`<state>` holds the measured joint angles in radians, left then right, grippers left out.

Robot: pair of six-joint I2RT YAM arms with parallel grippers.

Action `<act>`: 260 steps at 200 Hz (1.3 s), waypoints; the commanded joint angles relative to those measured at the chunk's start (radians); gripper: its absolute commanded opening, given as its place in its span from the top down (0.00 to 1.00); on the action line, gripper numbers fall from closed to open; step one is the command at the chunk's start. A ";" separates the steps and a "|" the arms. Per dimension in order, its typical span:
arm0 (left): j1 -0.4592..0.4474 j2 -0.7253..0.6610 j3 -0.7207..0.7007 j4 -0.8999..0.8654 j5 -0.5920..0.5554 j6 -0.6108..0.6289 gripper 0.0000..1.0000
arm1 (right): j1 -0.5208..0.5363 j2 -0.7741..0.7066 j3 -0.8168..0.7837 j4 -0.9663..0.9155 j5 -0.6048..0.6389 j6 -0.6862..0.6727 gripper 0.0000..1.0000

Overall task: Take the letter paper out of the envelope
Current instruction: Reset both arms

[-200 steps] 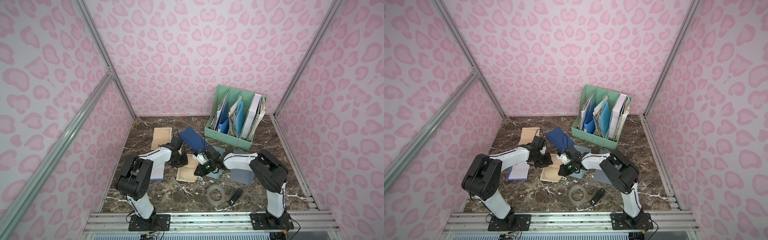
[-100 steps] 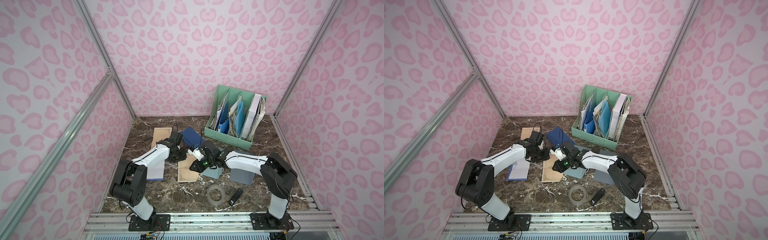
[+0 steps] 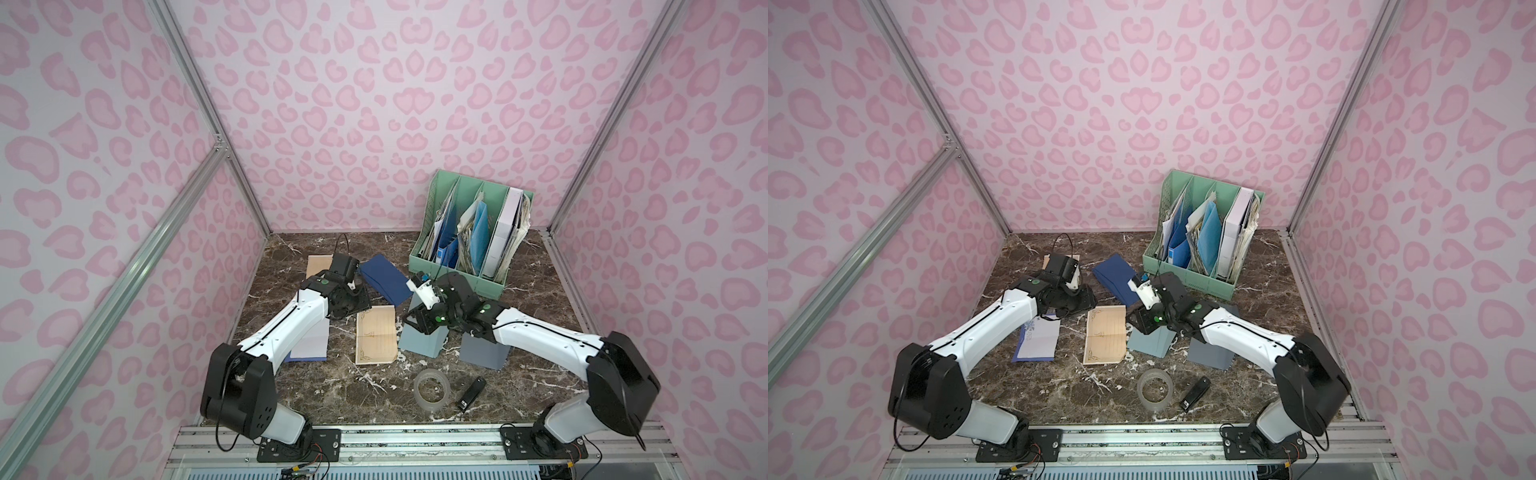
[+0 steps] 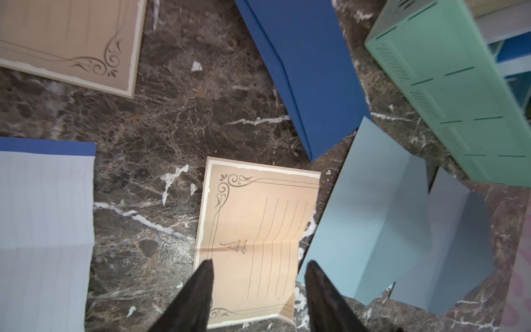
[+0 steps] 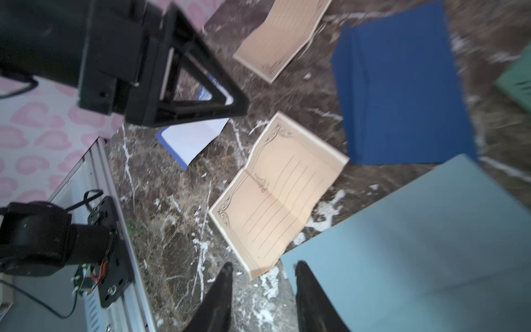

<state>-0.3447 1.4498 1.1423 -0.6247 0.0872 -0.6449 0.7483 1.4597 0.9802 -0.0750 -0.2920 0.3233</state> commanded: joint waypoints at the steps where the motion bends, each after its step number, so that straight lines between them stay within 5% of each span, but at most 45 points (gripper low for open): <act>1: 0.034 -0.084 0.022 -0.071 -0.067 -0.065 0.31 | -0.098 -0.118 -0.016 -0.022 0.298 0.068 0.44; 4: 0.042 -0.098 0.023 -0.073 -0.074 -0.072 0.29 | -0.117 -0.134 -0.016 -0.032 0.324 0.070 0.41; 10: 0.057 -0.124 0.021 -0.074 -0.078 -0.083 0.04 | -0.162 -0.162 -0.015 -0.048 0.349 0.071 0.07; 13: 0.064 -0.137 0.020 -0.072 -0.081 -0.086 0.02 | -0.186 -0.176 -0.013 -0.059 0.353 0.071 0.03; 31: 0.088 -0.212 0.010 -0.071 -0.151 -0.081 0.01 | -0.328 -0.260 -0.026 -0.070 0.342 0.066 0.02; 63: 0.093 -0.315 -0.015 -0.048 -0.331 0.020 0.01 | -0.434 -0.355 -0.041 -0.088 0.591 0.072 0.02; 99: 0.093 -0.335 -0.034 -0.179 -0.853 -0.066 0.01 | -0.537 -0.391 -0.129 -0.009 0.752 -0.013 0.02; 129: 0.111 -0.420 -0.316 0.193 -0.975 0.144 0.01 | -0.599 -0.396 -0.306 0.176 0.774 -0.095 0.02; 147: 0.142 -0.420 -0.465 0.428 -0.949 0.317 0.01 | -0.601 -0.357 -0.417 0.309 0.780 -0.173 0.02; 181: 0.284 -0.239 -0.444 0.494 -0.724 0.364 0.01 | -0.651 -0.277 -0.553 0.560 0.712 -0.202 0.02; 260: 0.350 0.053 -0.405 0.699 -0.585 0.402 0.01 | -0.671 -0.066 -0.630 0.881 0.604 -0.277 0.02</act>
<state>-0.0048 1.4532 0.7288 -0.0284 -0.5850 -0.2749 0.0826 1.3640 0.3363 0.6434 0.3637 0.0811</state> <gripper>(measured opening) 0.988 0.983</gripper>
